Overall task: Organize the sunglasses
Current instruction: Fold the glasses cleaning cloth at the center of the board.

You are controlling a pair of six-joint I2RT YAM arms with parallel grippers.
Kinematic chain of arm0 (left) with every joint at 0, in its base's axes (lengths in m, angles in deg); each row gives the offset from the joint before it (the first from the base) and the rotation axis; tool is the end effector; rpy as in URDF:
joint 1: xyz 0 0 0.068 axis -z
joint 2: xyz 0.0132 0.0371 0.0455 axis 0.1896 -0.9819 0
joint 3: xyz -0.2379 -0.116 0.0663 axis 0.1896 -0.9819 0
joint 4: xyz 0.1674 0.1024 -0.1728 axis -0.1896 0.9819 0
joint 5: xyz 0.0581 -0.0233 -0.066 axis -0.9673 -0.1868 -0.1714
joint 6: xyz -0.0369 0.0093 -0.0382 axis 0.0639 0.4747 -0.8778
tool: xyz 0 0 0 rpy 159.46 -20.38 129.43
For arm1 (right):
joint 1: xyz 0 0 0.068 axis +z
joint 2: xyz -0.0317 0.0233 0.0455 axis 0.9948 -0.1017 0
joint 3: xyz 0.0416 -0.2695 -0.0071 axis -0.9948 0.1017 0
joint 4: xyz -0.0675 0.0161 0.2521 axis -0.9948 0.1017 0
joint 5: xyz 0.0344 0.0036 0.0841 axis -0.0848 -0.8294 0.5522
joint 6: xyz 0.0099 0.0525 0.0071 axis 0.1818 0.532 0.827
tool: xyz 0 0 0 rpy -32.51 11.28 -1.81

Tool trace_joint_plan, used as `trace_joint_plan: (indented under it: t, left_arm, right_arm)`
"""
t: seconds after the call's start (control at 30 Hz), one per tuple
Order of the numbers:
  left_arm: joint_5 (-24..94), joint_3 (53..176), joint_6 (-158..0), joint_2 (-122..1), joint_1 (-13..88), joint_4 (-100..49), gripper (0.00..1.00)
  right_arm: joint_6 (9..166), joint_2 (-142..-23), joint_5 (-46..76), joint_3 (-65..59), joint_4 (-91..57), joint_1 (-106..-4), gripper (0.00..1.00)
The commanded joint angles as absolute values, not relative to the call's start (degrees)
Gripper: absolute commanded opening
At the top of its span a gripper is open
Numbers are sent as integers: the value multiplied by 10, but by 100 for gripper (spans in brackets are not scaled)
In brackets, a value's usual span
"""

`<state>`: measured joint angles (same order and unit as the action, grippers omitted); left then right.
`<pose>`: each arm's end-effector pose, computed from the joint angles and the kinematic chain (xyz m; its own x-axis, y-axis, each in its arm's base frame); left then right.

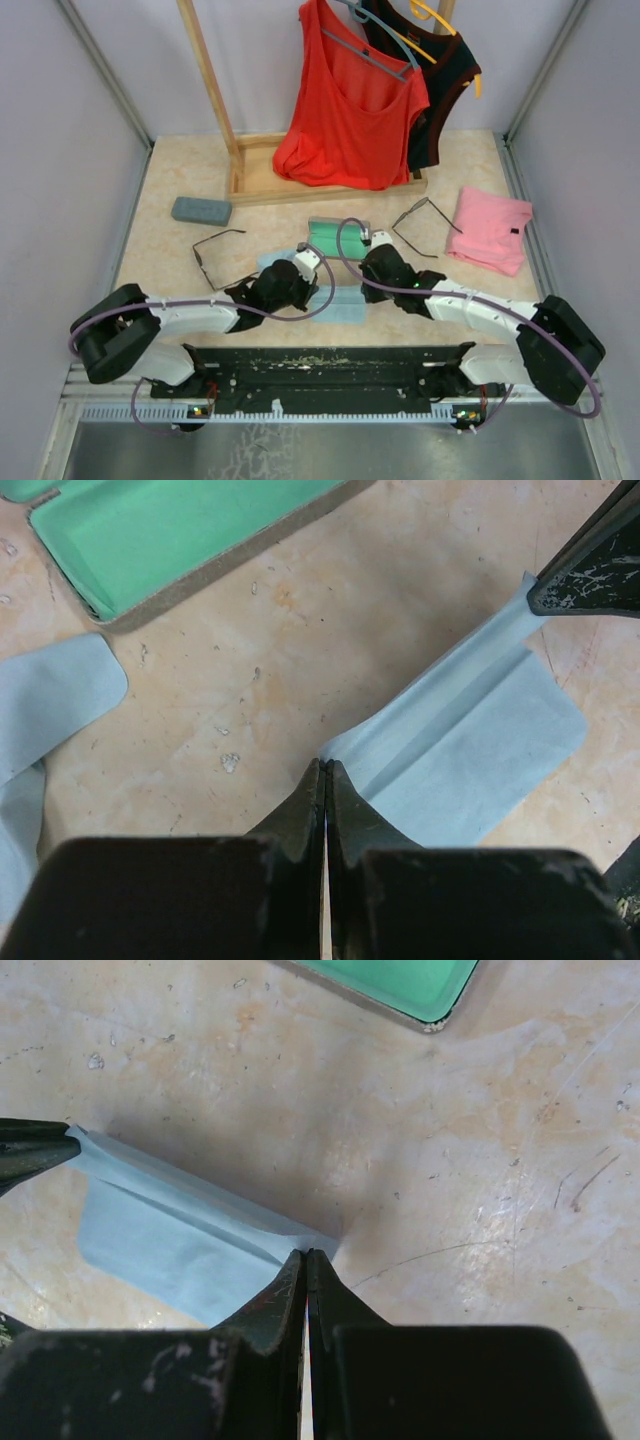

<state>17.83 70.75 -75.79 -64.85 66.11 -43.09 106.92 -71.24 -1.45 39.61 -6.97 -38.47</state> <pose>0.1562 -0.2147 0.1636 -0.3966 0.3240 -0.8589 0.6831 0.7292 -0.0403 0.1678 0.1642 0.1825 -0.7434 -0.1315 -0.6558 -0.3401 0.9186 0.2013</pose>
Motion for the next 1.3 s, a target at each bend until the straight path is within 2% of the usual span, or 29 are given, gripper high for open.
trace_joint_plan:
  t: [0.0, 0.93, 1.27]
  left_arm:
    - [192, 694, -772, -641, 659, -449, 0]
    - [220, 647, -804, -623, 659, -471, 0]
    - [259, 623, -820, -590, 660, -471, 9]
  right_arm:
    - [1079, -689, -3, 407, -75, -387, 0]
    - [1100, -684, 17, 445, -90, -358, 0]
    - [1112, -662, 26, 460, -84, -356, 18]
